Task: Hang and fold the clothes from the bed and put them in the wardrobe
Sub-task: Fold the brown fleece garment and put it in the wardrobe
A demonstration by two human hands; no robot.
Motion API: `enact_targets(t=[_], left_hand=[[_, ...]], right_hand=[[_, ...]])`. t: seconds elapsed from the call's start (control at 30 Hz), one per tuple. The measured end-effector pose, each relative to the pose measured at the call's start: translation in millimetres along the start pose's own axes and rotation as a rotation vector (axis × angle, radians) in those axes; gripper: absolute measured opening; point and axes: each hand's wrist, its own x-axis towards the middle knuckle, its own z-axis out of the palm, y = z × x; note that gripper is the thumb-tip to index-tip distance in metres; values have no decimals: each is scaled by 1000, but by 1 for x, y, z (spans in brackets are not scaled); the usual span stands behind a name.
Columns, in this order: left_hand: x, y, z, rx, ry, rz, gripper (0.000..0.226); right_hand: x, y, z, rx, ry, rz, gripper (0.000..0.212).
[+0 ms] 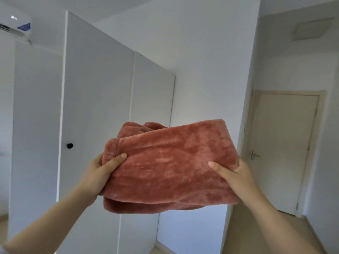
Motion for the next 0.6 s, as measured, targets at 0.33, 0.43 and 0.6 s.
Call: enact_targets(t=[0.33,0.43,0.6], left_hand=[[91,-36,-63,72,193,-20,68],[107,-45,-87,98,254,-19,65],[123,-48,-131,150,412,5,53]], right_hand=[[104,39,113,61,-112,-49,51],[132,51,154,110,-180,-58,53],[178,62,232,213,-309,-115,52]])
